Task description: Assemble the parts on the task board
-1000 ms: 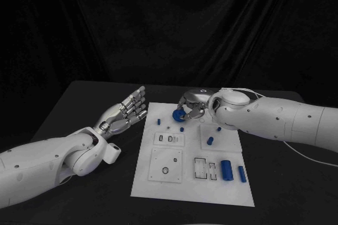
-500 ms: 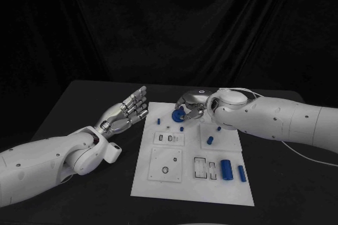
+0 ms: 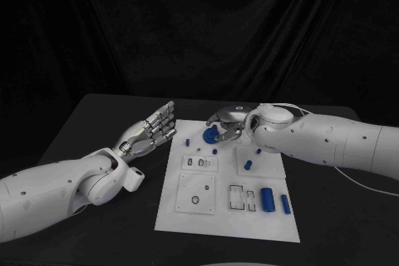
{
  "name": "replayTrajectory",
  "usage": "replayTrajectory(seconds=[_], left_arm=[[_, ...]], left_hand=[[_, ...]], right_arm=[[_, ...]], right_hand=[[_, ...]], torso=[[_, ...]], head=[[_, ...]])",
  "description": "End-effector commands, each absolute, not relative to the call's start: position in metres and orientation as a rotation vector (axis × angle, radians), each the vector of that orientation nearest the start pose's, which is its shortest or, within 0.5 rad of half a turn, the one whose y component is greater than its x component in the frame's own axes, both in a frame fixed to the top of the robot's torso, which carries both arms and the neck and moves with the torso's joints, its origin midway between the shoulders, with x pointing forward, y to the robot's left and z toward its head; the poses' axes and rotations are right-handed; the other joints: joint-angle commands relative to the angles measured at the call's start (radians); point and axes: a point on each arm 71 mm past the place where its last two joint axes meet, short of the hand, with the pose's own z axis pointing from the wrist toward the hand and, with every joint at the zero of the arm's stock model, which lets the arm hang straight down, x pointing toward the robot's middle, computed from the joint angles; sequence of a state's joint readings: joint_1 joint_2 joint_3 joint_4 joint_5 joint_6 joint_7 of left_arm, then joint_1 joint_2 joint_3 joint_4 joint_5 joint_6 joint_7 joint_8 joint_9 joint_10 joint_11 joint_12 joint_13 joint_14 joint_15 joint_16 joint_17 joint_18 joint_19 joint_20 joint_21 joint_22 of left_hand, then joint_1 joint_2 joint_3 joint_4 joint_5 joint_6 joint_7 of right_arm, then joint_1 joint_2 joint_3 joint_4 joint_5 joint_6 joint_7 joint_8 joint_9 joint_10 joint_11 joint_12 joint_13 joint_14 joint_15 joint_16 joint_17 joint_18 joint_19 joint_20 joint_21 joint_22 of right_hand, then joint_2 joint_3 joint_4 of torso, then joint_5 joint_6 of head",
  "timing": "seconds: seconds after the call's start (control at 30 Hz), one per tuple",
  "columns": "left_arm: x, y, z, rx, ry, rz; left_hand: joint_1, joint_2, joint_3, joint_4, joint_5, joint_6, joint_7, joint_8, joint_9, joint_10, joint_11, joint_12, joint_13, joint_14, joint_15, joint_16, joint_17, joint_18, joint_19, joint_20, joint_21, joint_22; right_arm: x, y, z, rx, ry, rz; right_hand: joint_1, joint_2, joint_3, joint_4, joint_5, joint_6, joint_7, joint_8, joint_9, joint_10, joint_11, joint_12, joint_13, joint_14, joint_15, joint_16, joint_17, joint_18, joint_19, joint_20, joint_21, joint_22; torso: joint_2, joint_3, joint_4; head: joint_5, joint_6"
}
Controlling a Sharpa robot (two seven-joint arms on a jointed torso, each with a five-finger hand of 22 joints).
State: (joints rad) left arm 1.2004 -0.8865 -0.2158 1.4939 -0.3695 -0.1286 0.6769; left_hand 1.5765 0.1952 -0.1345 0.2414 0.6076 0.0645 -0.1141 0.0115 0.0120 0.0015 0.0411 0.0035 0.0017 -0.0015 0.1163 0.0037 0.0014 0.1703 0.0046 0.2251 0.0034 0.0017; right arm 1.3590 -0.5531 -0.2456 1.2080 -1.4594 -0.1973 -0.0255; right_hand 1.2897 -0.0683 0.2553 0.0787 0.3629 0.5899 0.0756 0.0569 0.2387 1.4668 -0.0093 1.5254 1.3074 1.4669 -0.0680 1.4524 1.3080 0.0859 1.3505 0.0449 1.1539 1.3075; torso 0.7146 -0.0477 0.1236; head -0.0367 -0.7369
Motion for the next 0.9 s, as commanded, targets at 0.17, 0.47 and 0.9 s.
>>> replayTrajectory(seconds=[0.17,0.47,0.9], left_arm=[[0.453,0.224,-0.215,-0.530,1.498,-1.706],[0.453,0.223,-0.215,-0.531,1.501,-1.708],[0.452,0.224,-0.215,-0.534,1.505,-1.709]], left_hand=[[-0.006,0.004,0.005,0.002,0.001,0.004,0.009,0.002,0.002,-0.002,0.007,-0.004,-0.002,0.001,0.008,-0.004,-0.001,0.007,-0.001,0.007,-0.001,0.001],[-0.005,0.003,0.007,-0.001,0.003,0.005,0.013,0.003,0.002,-0.002,0.010,-0.004,-0.002,0.001,0.010,-0.004,-0.001,0.007,0.000,0.009,0.000,0.001],[-0.002,0.004,0.010,-0.004,0.005,0.006,0.016,0.002,0.002,-0.002,0.011,-0.004,-0.002,0.001,0.013,-0.004,-0.001,0.007,0.000,0.011,0.000,0.001]], right_arm=[[0.533,-0.151,-0.184,-0.407,1.701,0.555],[0.528,-0.159,-0.178,-0.418,1.747,0.539],[0.529,-0.160,-0.195,-0.425,1.804,0.528]], right_hand=[[-0.009,0.008,-0.004,0.004,-0.053,0.122,0.004,0.025,0.015,0.066,-0.005,0.002,0.218,0.072,-0.006,-0.004,0.155,0.010,0.006,-0.005,-0.005,0.033],[-0.013,0.011,-0.008,0.009,-0.072,0.129,0.002,0.020,0.006,0.063,-0.006,-0.002,0.215,0.072,-0.006,-0.007,0.153,0.010,0.006,-0.005,-0.012,0.032],[-0.009,0.015,-0.008,0.007,-0.075,0.047,-0.002,0.001,-0.030,0.058,-0.009,-0.008,0.208,0.070,-0.008,-0.012,0.148,0.012,0.002,-0.006,-0.024,0.029]], torso=[[0.001,0.0006,0.0006],[-0.001,0.0002,-0.0014],[-0.007,-0.0045,-0.0105]], head=[[-0.004,0.008],[-0.015,0.000],[0.001,-0.007]])
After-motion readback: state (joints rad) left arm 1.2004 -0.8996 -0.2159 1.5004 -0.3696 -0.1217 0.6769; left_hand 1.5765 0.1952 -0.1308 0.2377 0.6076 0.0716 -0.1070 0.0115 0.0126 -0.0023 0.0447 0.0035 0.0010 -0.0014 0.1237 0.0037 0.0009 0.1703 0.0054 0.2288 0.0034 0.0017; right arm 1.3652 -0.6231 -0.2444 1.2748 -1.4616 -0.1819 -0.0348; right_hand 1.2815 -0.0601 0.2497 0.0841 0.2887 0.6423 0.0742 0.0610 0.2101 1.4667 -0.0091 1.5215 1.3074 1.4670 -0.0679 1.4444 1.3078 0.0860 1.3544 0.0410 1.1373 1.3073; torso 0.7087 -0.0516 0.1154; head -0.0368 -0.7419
